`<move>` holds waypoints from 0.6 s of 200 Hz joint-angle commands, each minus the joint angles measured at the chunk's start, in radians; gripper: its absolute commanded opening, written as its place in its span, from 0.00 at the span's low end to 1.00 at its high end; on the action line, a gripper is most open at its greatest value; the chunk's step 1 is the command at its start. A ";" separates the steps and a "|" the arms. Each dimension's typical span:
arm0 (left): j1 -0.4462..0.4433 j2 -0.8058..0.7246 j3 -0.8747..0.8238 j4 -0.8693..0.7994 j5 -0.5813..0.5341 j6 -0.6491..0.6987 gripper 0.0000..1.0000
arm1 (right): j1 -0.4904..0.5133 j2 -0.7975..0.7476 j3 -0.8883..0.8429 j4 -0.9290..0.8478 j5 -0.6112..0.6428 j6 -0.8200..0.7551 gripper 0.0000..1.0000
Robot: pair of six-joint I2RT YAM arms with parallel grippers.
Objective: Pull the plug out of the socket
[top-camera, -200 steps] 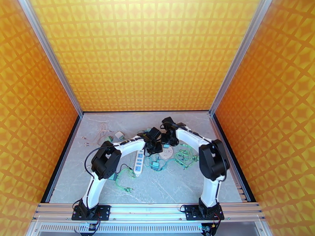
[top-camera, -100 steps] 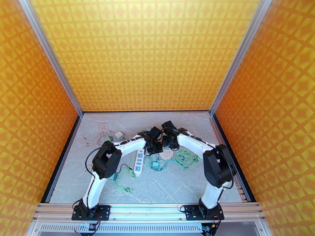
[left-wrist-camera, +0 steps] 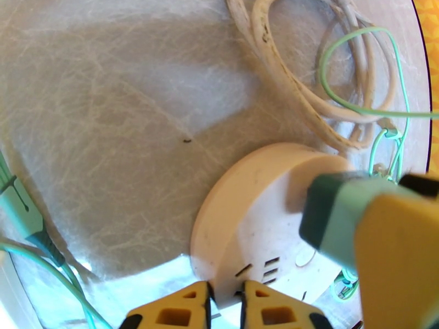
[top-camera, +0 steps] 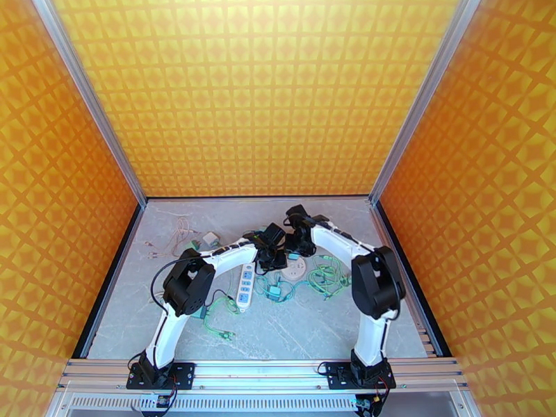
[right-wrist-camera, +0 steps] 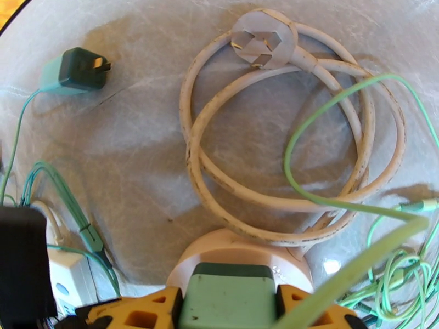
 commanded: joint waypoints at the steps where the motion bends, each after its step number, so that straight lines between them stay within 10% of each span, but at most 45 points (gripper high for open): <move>1: -0.005 0.127 -0.044 -0.079 -0.063 0.024 0.17 | 0.077 -0.108 -0.067 0.032 -0.126 0.064 0.24; 76: 0.000 0.112 -0.011 -0.102 -0.064 0.043 0.18 | 0.013 -0.076 0.030 0.008 -0.070 0.004 0.24; 120: 0.016 0.034 0.054 -0.109 -0.064 0.072 0.41 | -0.113 0.032 0.167 0.073 -0.181 0.000 0.26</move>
